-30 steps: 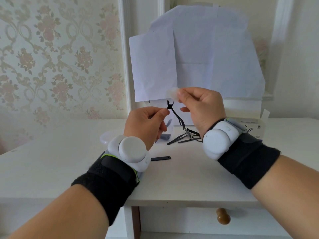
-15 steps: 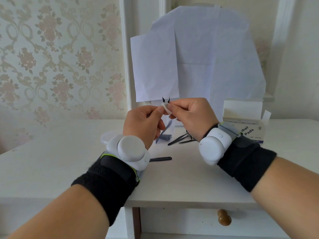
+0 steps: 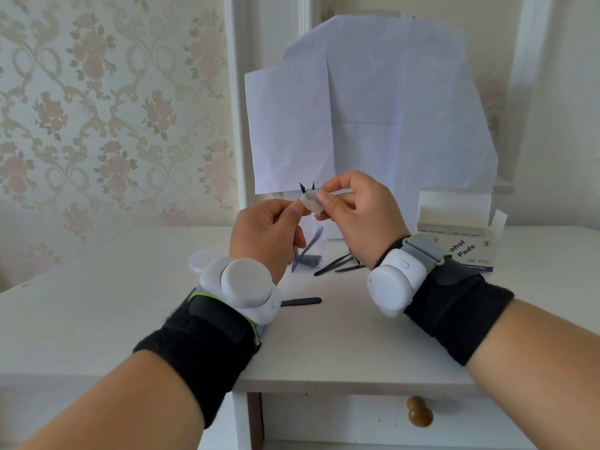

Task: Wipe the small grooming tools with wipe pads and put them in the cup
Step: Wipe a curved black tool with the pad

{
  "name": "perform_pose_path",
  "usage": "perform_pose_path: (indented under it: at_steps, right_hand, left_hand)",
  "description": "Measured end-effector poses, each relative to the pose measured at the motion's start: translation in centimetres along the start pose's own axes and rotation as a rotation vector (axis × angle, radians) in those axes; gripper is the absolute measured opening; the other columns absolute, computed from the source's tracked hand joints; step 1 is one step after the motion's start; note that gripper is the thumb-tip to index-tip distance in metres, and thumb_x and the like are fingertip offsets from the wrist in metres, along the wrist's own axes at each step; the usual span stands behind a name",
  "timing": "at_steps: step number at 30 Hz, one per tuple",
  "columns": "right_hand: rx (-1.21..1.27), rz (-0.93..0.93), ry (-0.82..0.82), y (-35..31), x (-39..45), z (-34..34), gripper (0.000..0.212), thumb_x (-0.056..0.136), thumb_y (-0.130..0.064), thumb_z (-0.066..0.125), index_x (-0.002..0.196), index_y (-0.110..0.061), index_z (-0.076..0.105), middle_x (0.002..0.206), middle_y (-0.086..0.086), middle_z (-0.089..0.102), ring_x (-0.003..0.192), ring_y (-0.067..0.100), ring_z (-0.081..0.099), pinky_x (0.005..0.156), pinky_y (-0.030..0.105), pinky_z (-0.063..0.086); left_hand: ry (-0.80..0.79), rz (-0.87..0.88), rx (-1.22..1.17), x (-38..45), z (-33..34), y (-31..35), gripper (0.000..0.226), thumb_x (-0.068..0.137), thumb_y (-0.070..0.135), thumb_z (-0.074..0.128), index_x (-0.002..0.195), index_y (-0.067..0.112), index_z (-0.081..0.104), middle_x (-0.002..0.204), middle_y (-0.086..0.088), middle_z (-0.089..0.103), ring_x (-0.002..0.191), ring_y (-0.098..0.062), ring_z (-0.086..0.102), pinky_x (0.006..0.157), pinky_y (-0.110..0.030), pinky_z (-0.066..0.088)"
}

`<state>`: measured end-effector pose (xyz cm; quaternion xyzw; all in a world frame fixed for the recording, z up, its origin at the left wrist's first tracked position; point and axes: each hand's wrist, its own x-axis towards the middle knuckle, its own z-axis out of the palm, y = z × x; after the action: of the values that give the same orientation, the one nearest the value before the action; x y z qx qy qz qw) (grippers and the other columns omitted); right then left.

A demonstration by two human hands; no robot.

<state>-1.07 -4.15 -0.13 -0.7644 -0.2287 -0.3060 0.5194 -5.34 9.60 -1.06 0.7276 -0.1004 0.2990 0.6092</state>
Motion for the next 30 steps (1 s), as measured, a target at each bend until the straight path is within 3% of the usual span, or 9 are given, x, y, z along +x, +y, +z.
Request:
perform_pose_path:
  at_steps: [4, 11, 17, 24, 30]
  right_hand:
    - [-0.022, -0.047, -0.001, -0.30, -0.24, -0.15, 0.013, 0.090, -0.032, 0.069, 0.087, -0.020, 0.072, 0.077, -0.005, 0.075, 0.079, 0.010, 0.071, 0.081, 0.035, 0.058]
    - [-0.107, -0.113, -0.016, -0.72, -0.43, -0.28, 0.012, 0.087, -0.034, 0.073, 0.089, -0.023, 0.078, 0.081, -0.013, 0.074, 0.078, -0.002, 0.068, 0.074, 0.012, 0.051]
    - [-0.367, -0.137, -0.045, -0.27, -0.06, 0.09, 0.015, 0.090, -0.034, 0.062, 0.087, -0.025, 0.073, 0.078, -0.004, 0.072, 0.076, 0.019, 0.066, 0.074, 0.039, 0.055]
    - [-0.426, -0.129, -0.083, -0.46, 0.11, -0.15, 0.015, 0.092, -0.033, 0.060, 0.090, -0.026, 0.073, 0.079, -0.004, 0.071, 0.077, 0.020, 0.065, 0.076, 0.040, 0.055]
    - [-0.360, -0.159, -0.065, -0.27, -0.04, -0.20, 0.011, 0.091, -0.030, 0.063, 0.091, -0.025, 0.072, 0.080, -0.005, 0.072, 0.079, 0.019, 0.065, 0.077, 0.040, 0.054]
  left_hand:
    - [0.000, 0.014, 0.028, -0.03, 0.02, -0.04, 0.022, 0.097, 0.025, 0.054, 0.087, 0.016, 0.073, 0.051, 0.003, 0.055, 0.033, -0.006, 0.038, 0.040, -0.016, 0.035]
    - [0.001, 0.043, 0.101, 0.03, 0.02, -0.16, 0.024, 0.099, 0.026, 0.051, 0.091, 0.016, 0.071, 0.053, 0.004, 0.055, 0.034, -0.004, 0.039, 0.043, -0.018, 0.036]
    - [0.013, 0.045, 0.172, 0.07, 0.29, -0.44, 0.026, 0.100, 0.027, 0.047, 0.089, 0.016, 0.068, 0.055, 0.006, 0.054, 0.039, -0.003, 0.042, 0.053, -0.026, 0.039]
    - [0.122, 0.089, 0.237, 0.32, 0.02, -0.50, 0.028, 0.101, 0.028, 0.044, 0.087, 0.018, 0.066, 0.063, -0.001, 0.053, 0.058, -0.015, 0.047, 0.057, -0.027, 0.041]
    - [0.125, 0.109, 0.249, 0.35, -0.03, -0.64, 0.028, 0.101, 0.027, 0.043, 0.086, 0.021, 0.066, 0.062, 0.002, 0.052, 0.058, -0.012, 0.046, 0.052, -0.015, 0.037]
